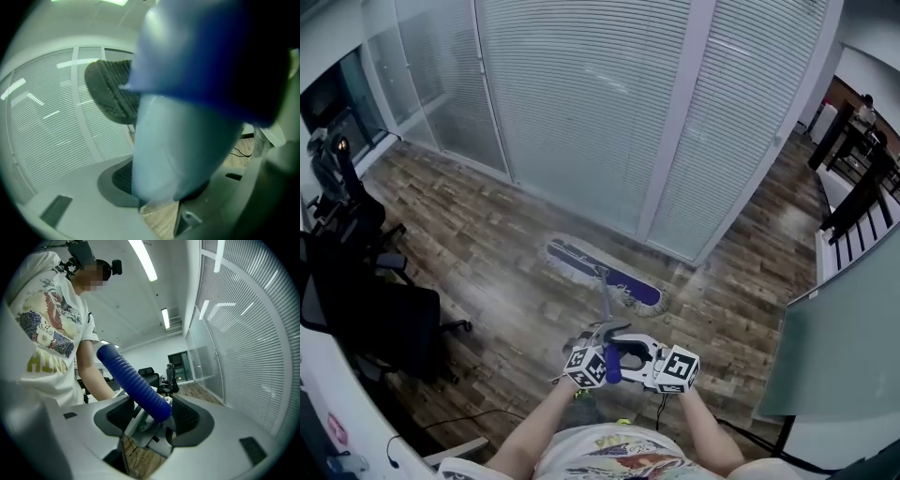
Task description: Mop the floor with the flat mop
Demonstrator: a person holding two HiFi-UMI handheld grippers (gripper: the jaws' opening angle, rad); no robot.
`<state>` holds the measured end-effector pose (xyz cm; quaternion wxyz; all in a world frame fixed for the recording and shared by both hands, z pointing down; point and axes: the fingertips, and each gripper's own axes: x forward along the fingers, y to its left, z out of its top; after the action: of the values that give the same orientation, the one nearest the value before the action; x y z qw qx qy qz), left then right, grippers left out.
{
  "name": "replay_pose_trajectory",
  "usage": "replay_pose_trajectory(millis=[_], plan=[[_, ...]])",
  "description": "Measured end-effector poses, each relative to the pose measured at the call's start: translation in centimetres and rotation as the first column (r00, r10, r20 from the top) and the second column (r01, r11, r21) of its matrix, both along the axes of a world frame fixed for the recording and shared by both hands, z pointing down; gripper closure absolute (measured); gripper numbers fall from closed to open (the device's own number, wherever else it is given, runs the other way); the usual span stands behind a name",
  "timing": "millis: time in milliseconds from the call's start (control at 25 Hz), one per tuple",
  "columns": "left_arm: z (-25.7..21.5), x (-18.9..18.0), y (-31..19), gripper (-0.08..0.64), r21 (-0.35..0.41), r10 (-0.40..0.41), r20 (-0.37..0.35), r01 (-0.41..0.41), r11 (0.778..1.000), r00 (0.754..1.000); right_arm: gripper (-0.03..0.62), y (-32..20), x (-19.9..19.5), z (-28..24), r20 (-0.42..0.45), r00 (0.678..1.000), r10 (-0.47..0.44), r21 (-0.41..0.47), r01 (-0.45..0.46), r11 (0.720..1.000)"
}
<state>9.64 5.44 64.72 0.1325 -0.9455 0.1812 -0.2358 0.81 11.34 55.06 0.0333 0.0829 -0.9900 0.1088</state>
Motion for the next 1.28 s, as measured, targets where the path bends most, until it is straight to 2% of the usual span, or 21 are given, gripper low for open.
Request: replay_pose_trajectory(millis=[160, 440, 720, 920, 1280], plan=[[0.7, 2.6, 4.9, 0.408, 0.014, -0.029, 0.010, 0.029, 0.999, 1.000, 0.360, 5.3, 2.8, 0.8, 0.001, 1.000, -0.027, 0.007, 0.027, 1.000], [0.9, 5.4, 14.1, 0.408, 0.003, -0.108, -0.023, 0.108, 0.994, 0.994, 0.359, 15.1, 6.0, 1.1, 0.033, 0.996, -0.081, 0.008, 0.081, 0.997], [0.7, 7.5, 20.7, 0.405, -0.008, -0.130, -0.002, 0.129, 0.992, 0.992, 0.359, 21.6, 8.4, 0.8, 0.051, 0.992, -0.116, -0.001, 0.116, 0.993], [1.2, 8.4, 21.9, 0.402, -0.007, -0.116, 0.018, 0.116, 0.993, 0.993, 0.359, 22.7, 9.4, 0.9, 0.069, 0.992, -0.105, 0.001, 0.105, 0.994], [0.8, 8.1, 19.4, 0.400, -0.008, -0.123, 0.007, 0.123, 0.992, 0.992, 0.359, 20.2, 9.1, 0.6, 0.072, 0.988, -0.134, 0.011, 0.134, 0.991]])
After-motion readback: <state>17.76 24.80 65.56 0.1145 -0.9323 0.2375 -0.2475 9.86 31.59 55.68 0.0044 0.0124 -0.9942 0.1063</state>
